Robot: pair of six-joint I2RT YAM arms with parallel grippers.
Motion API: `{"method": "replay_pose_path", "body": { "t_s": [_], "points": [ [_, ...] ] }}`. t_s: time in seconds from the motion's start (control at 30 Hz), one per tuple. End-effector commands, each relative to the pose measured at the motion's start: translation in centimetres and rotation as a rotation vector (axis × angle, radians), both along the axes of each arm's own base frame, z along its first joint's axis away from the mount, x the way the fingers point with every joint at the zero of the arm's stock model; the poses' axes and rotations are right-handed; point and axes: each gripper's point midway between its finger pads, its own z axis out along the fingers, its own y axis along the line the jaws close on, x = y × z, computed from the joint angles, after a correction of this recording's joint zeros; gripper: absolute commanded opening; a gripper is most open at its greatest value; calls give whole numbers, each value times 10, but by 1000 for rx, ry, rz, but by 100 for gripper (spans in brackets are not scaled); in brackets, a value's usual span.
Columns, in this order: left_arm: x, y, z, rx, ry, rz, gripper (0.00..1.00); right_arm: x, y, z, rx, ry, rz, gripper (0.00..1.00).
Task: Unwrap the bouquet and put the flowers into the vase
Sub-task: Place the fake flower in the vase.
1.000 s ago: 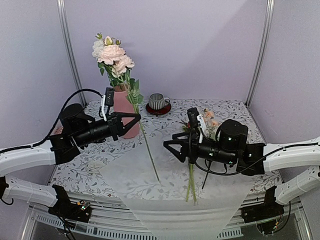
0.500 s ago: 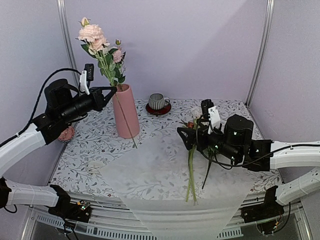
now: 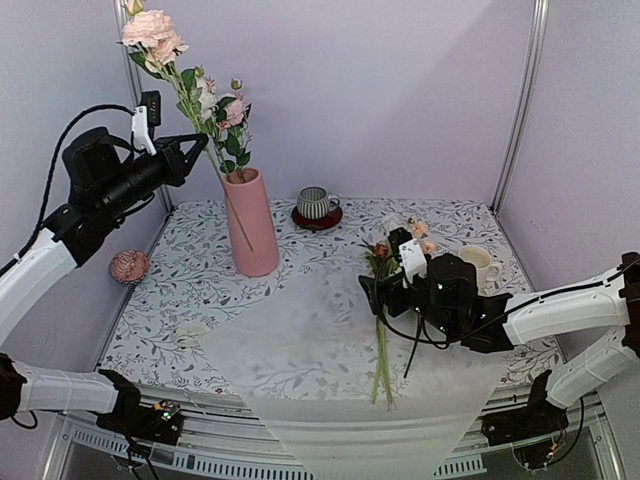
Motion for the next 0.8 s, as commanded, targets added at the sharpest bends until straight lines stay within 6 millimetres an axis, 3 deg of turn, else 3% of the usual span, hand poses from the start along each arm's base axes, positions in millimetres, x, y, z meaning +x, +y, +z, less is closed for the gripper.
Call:
{"method": "replay_pose_path", "body": {
  "t_s": [0.0, 0.43, 0.77],
  "points": [
    [12, 14, 11, 23, -29, 62, 1, 5, -8, -6, 21, -38, -52, 99],
    [25, 39, 58, 1, -135, 147, 2, 9, -8, -15, 11, -31, -71, 99],
    [27, 52, 75, 5, -201, 203, 2, 10, -5, -16, 4, -32, -68, 99]
  ]
}}
